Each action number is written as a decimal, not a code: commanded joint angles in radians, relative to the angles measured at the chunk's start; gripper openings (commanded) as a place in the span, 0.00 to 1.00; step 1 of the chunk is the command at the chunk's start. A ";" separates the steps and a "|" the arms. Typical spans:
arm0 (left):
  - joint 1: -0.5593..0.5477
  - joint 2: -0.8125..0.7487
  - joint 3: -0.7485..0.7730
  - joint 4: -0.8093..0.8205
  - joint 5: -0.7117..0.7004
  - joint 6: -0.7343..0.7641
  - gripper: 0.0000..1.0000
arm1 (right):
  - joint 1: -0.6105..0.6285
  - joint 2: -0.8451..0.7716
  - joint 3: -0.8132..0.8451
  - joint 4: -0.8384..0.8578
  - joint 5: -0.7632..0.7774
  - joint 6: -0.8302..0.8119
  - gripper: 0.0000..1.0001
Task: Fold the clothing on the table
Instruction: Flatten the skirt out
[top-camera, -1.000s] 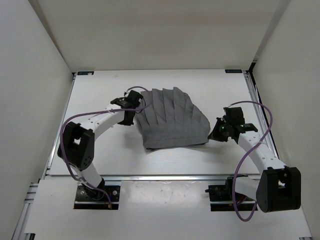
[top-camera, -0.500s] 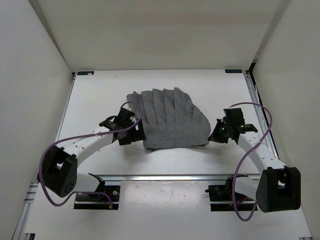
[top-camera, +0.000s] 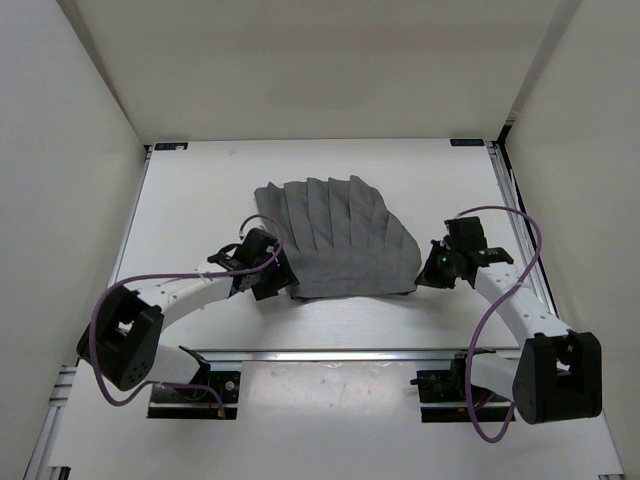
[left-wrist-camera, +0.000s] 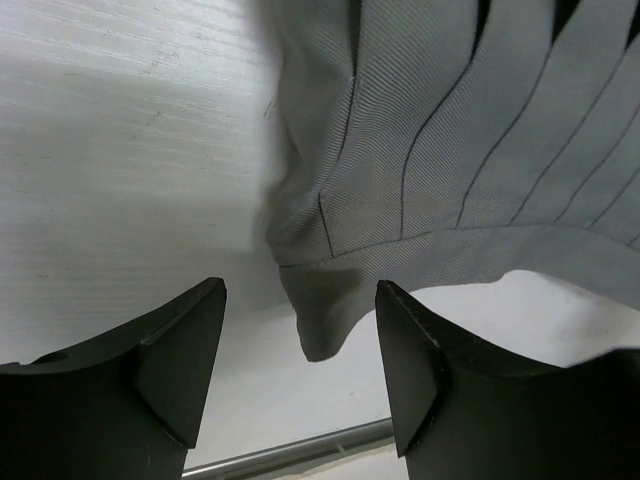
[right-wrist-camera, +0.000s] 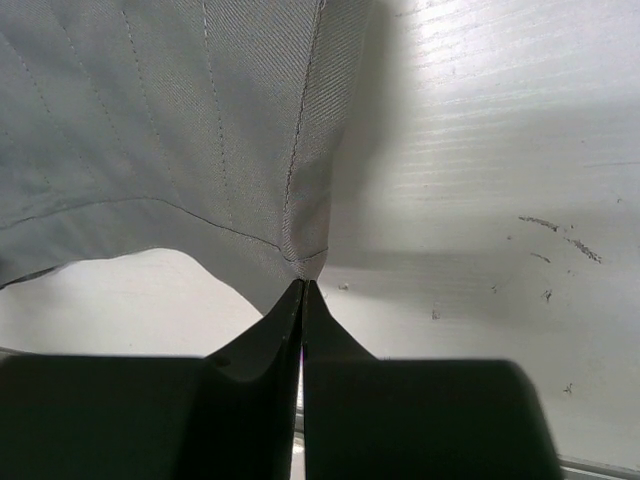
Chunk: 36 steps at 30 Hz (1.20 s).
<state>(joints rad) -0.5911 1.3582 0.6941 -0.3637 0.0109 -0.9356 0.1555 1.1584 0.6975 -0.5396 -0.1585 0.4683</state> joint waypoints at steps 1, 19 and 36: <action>-0.003 0.013 -0.002 0.038 -0.026 -0.038 0.72 | 0.001 -0.006 0.034 -0.031 0.014 0.006 0.00; 0.088 0.093 0.267 -0.013 -0.055 0.131 0.00 | -0.091 0.019 0.118 0.009 -0.105 -0.025 0.00; 0.186 0.142 0.573 -0.072 -0.062 0.294 0.00 | -0.117 0.259 0.594 0.061 -0.191 -0.096 0.00</action>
<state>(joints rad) -0.4091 1.5913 1.3552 -0.4068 -0.0174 -0.6769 0.0334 1.4300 1.3281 -0.4709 -0.3233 0.4068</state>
